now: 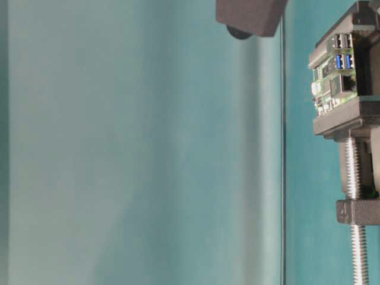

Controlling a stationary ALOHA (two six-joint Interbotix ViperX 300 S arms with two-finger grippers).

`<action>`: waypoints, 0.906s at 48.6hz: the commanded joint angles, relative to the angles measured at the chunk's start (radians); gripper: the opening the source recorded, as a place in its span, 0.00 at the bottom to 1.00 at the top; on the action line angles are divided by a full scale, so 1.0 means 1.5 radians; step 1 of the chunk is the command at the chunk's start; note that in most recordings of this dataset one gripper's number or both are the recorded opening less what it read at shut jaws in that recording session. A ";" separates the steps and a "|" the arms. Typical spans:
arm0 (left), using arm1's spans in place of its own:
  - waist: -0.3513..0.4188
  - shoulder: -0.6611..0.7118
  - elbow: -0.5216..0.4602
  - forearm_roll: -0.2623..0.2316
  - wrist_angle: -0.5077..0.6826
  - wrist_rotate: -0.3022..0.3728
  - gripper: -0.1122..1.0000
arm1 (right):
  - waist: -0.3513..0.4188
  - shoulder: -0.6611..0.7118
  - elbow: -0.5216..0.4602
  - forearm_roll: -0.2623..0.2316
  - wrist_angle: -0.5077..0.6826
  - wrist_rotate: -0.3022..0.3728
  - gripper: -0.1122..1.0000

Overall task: Insert the USB into the fixed PCB.
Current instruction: 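Retract the empty left gripper away from the vise to the left side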

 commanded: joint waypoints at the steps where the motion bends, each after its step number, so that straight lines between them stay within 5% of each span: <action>1: 0.001 0.010 -0.008 0.002 -0.007 0.007 0.99 | 0.006 -0.006 -0.009 0.001 -0.002 -0.001 0.59; 26: 0.001 0.010 -0.009 0.002 -0.007 0.006 0.99 | 0.018 -0.006 -0.006 0.001 0.009 0.000 0.42; 44: 0.002 0.010 -0.008 0.002 -0.007 0.007 0.99 | 0.021 -0.006 -0.006 0.001 0.024 0.001 0.41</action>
